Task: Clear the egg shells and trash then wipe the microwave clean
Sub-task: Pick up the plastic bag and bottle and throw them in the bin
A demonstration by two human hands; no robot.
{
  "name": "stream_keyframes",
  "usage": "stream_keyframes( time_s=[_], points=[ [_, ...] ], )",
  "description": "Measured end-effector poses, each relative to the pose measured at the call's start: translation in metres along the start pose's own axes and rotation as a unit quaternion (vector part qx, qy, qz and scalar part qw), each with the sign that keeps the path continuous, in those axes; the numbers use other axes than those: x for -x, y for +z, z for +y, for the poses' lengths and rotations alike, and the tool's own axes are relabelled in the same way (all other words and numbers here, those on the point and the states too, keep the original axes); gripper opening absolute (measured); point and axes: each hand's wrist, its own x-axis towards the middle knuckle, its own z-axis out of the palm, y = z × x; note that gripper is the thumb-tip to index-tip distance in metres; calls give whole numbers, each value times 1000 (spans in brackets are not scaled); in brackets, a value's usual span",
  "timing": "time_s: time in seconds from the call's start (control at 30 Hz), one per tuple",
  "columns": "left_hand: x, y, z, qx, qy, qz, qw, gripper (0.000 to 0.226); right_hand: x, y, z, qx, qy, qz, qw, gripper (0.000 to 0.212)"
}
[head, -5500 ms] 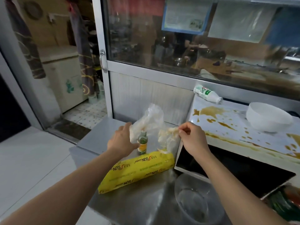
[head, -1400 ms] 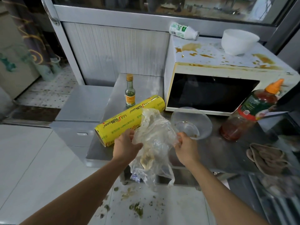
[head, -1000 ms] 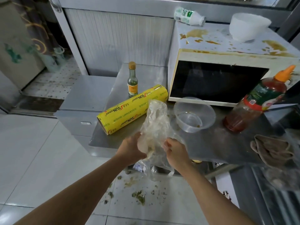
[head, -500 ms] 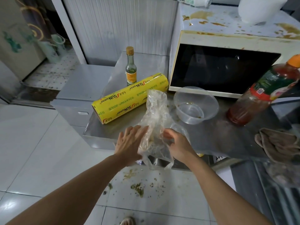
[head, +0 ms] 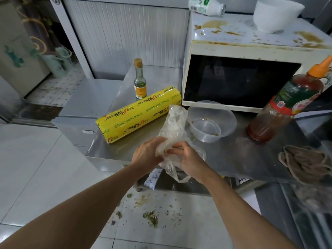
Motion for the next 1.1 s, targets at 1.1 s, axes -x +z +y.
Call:
stream_keyframes(
  time_s=[1.1],
  points=[
    [-16, 4, 13, 54, -41, 22, 997, 21, -9, 4, 11, 30, -29, 6, 999, 60]
  ],
)
